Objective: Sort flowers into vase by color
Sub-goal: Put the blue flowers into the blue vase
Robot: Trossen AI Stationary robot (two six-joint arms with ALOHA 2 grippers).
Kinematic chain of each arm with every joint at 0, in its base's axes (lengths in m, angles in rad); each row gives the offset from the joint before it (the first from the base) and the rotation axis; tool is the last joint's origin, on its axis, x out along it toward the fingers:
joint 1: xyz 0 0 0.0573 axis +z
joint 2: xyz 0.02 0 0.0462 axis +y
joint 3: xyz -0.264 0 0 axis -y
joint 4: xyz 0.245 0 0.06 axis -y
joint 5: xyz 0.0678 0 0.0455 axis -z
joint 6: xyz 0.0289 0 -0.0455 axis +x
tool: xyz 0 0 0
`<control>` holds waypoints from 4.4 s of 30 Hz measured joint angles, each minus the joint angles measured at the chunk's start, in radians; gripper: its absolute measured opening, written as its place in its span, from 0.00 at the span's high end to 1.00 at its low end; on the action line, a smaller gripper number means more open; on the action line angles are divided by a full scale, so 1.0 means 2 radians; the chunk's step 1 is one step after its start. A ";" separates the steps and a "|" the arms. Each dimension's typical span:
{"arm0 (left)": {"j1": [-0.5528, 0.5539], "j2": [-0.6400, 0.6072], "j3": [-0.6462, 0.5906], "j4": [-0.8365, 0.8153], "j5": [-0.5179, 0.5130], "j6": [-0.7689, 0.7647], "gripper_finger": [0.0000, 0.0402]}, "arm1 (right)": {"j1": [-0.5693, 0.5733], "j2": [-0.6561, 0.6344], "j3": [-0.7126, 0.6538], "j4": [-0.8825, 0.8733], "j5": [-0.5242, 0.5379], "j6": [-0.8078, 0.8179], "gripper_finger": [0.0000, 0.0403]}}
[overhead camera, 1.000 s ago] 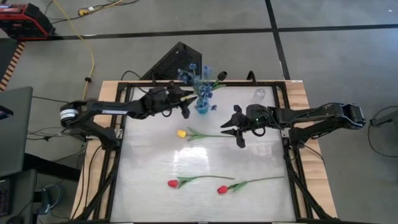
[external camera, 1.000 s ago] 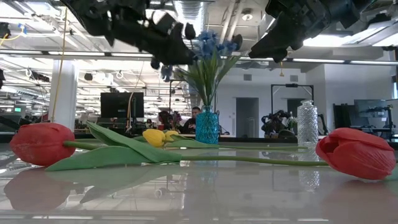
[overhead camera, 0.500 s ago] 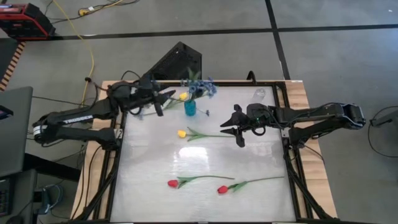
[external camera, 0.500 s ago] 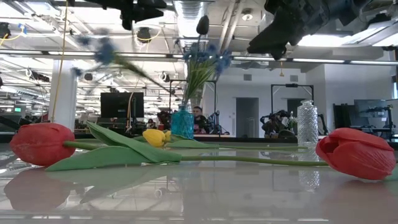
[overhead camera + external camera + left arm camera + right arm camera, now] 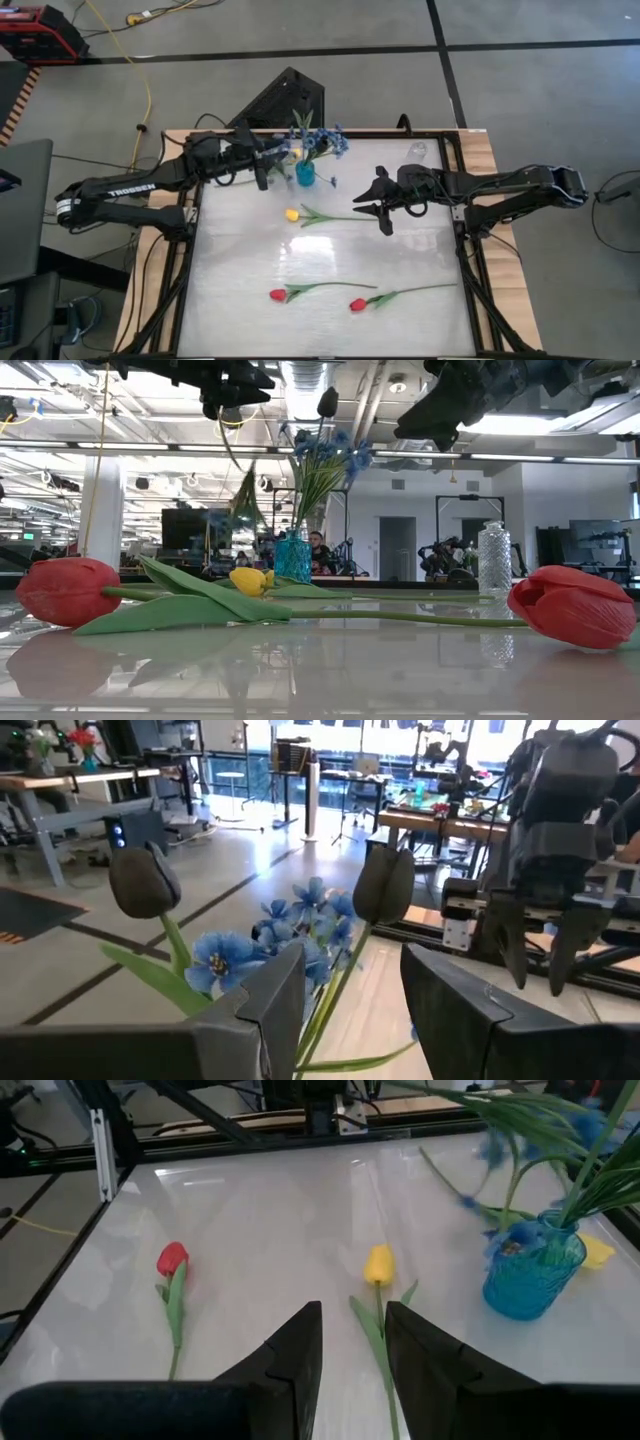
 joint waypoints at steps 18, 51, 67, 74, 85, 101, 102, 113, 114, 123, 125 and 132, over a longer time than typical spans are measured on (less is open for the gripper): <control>-0.043 0.011 0.000 -0.040 0.338 -0.018 0.61 | 0.045 0.077 0.001 0.060 0.000 -0.010 0.66; -0.170 0.221 -0.001 -0.232 0.247 0.096 0.61 | 0.089 0.234 0.008 0.192 -0.005 -0.027 0.66; -0.170 0.224 -0.001 -0.332 0.124 0.303 0.61 | 0.088 0.234 0.008 0.182 -0.004 -0.046 0.66; -0.176 0.224 0.000 -0.344 0.115 0.312 0.61 | 0.083 0.234 0.008 0.182 -0.004 -0.063 0.66; -0.186 0.224 -0.034 -0.335 0.050 0.361 0.61 | 0.082 0.234 0.008 0.175 -0.004 -0.063 0.66; -0.186 0.224 -0.033 -0.314 0.001 0.317 0.98 | 0.086 0.234 0.007 0.154 -0.012 -0.049 0.66; -0.186 0.222 -0.024 -0.317 -0.001 0.314 0.98 | 0.086 0.234 0.007 0.150 -0.012 -0.049 0.66; -0.157 0.081 0.036 -0.332 0.004 0.316 1.00 | 0.086 0.234 0.007 0.111 -0.014 -0.037 0.66; -0.146 0.059 0.036 -0.313 0.018 0.311 1.00 | 0.086 0.234 0.007 0.109 -0.014 -0.037 0.66; -0.054 -0.065 -0.133 0.162 0.089 0.164 1.00 | 0.085 0.234 0.007 0.110 -0.014 -0.040 0.66; -0.045 -0.058 -0.189 0.314 0.062 0.132 1.00 | 0.085 0.234 0.007 0.110 -0.014 -0.040 0.66; -0.028 0.030 -0.281 0.578 -0.066 0.065 1.00 | 0.085 0.234 0.007 0.111 -0.014 -0.040 0.66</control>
